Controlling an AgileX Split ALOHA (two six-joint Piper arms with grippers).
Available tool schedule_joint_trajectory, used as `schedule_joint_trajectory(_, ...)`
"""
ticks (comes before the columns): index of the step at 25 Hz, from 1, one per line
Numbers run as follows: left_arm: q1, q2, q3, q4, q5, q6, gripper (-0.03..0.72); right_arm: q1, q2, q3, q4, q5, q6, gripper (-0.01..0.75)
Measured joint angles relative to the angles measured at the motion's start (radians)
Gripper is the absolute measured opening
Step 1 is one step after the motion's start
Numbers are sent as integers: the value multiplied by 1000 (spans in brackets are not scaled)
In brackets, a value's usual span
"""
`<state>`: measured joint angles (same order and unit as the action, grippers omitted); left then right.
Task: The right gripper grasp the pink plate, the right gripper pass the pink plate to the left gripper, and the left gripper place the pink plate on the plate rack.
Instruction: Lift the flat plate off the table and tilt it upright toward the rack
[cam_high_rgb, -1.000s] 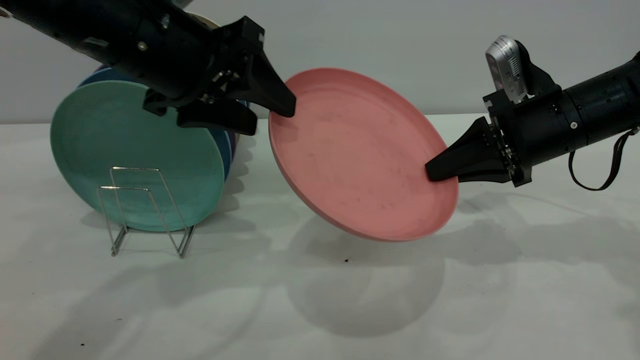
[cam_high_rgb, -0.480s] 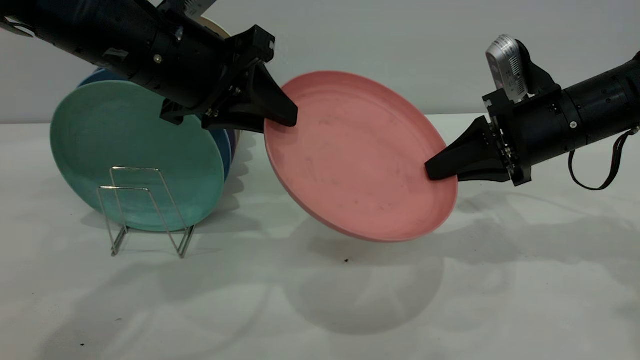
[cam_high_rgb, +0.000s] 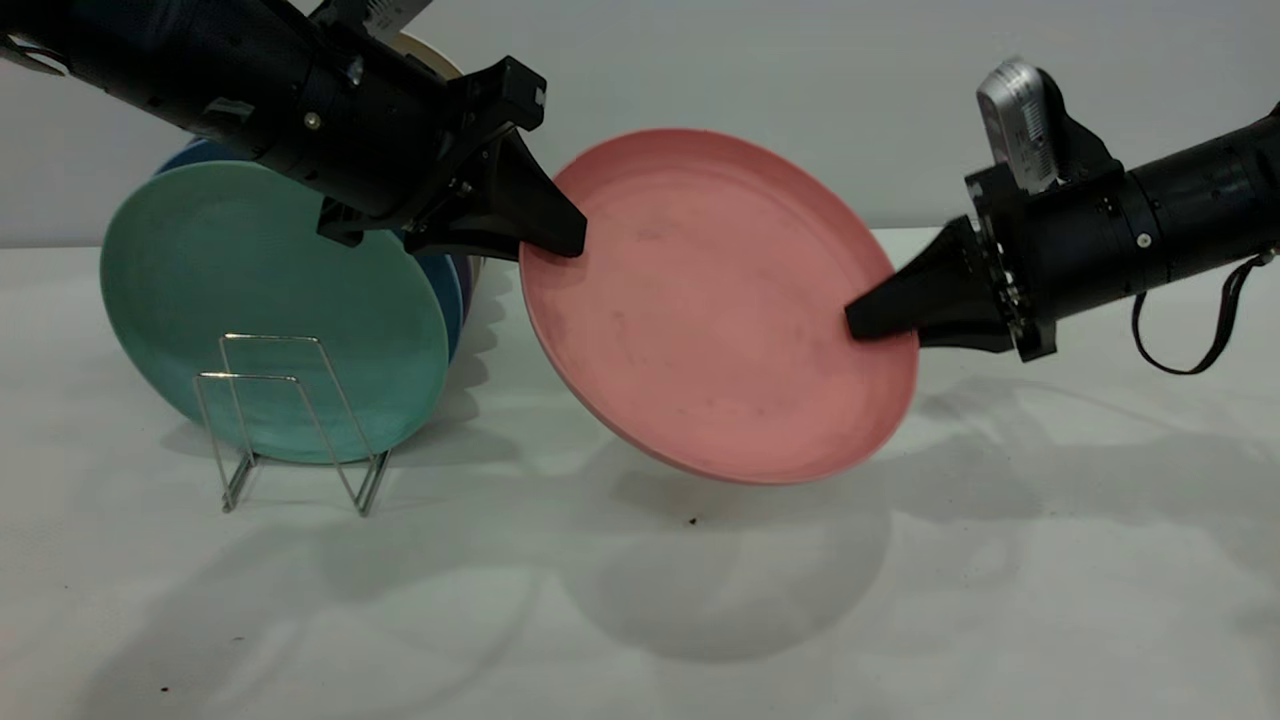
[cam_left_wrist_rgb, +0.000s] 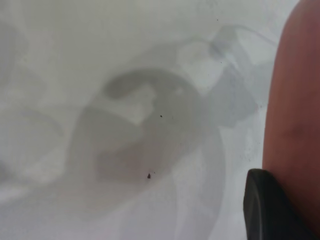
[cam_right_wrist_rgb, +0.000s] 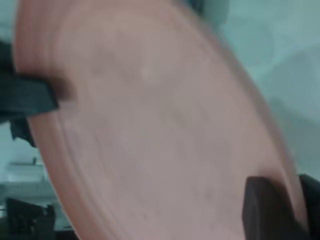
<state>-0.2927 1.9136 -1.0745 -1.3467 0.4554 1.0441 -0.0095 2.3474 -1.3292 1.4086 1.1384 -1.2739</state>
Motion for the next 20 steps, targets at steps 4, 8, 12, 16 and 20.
schedule_joint_trajectory(4,0,1,0,0,1,1,95,-16,0,0,7,23,24,307)
schedule_joint_trajectory(8,-1,1,0,-6,8,1,81,-42,-4,0,6,37,42,480)
schedule_joint_trajectory(12,-1,1,0,-16,1,1,71,-79,-53,0,-9,44,46,538)
schedule_joint_trajectory(16,-1,-4,0,-2,-45,38,30,-135,-138,0,-12,28,70,541)
schedule_joint_trajectory(20,-1,-59,0,16,-83,129,26,-168,-220,0,-51,26,77,541)
